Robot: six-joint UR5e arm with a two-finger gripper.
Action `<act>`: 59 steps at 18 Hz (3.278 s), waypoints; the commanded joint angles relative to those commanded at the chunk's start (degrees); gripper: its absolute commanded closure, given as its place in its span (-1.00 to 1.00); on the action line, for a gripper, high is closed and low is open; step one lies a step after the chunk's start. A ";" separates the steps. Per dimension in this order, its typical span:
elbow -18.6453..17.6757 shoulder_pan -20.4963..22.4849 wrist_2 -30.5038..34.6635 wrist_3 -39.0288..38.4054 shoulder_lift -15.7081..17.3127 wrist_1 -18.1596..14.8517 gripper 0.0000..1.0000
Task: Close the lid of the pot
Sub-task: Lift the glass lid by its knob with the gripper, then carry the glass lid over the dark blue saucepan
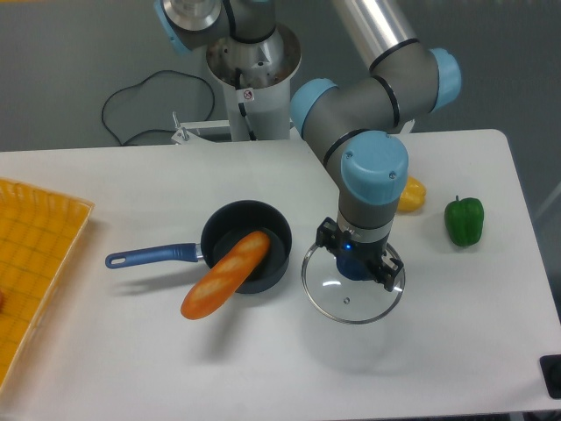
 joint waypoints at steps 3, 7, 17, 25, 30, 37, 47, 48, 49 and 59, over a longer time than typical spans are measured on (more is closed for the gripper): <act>-0.18 0.00 -0.09 0.00 0.26 0.00 0.18; -1.05 0.09 -0.44 0.00 0.96 0.00 0.18; -7.11 0.52 -7.80 -2.02 5.80 0.53 0.18; -14.32 -0.26 -14.24 -4.04 10.19 0.79 0.18; -19.24 -0.44 -17.40 -8.42 13.79 5.44 0.18; -25.91 -0.79 -18.54 -9.58 19.07 11.76 0.18; -31.55 -1.75 -18.46 -10.28 22.24 15.20 0.19; -32.07 -2.19 -18.37 -10.81 22.24 15.99 0.19; -32.25 -2.28 -18.20 -11.33 22.06 16.69 0.19; -32.52 -4.22 -18.02 -12.22 20.13 17.31 0.19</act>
